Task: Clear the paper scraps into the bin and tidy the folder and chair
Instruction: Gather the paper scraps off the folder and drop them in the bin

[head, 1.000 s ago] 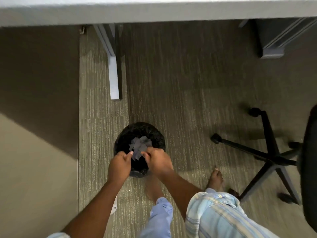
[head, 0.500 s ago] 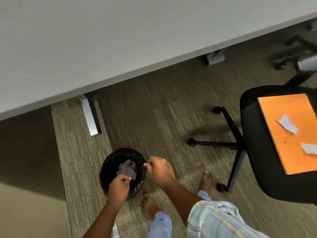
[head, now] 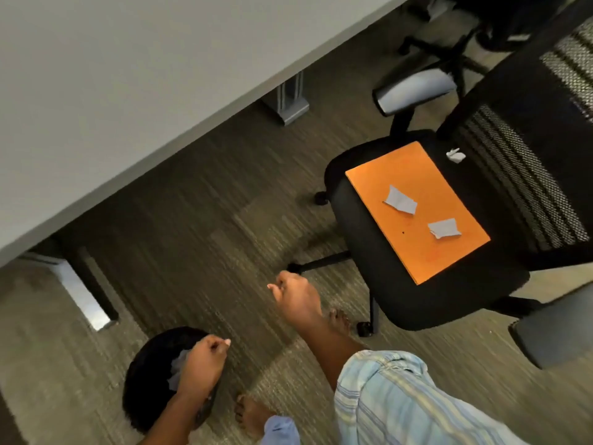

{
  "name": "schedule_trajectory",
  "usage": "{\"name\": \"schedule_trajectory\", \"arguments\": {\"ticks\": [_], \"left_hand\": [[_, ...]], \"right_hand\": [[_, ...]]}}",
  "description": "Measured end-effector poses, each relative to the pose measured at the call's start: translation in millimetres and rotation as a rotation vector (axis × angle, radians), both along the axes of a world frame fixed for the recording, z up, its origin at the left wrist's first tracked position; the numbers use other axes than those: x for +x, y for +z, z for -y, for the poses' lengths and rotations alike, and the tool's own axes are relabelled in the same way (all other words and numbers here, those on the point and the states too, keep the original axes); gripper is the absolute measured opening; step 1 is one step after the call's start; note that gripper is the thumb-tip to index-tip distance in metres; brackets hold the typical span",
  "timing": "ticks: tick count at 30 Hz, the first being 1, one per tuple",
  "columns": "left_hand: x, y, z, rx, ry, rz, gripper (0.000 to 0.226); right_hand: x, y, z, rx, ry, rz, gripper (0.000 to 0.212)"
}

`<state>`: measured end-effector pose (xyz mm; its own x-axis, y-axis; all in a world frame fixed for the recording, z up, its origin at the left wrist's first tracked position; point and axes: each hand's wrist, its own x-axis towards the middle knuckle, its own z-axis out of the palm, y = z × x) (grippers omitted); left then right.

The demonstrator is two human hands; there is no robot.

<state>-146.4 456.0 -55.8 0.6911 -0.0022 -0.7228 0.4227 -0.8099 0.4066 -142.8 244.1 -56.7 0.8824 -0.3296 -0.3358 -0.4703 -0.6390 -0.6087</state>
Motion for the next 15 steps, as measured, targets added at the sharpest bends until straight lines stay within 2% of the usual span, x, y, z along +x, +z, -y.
{"name": "schedule_trajectory", "arguments": {"ticks": [8,15], "left_hand": [[32,4,103,0.028,-0.185,0.119,0.028],[58,15,211,-0.023,-0.419,0.226,0.02]], "right_hand": [[-9,-4,126,-0.028,-0.322,0.015,0.02],[-22,-4,233,-0.203,-0.726,0.109,0.032]]}}
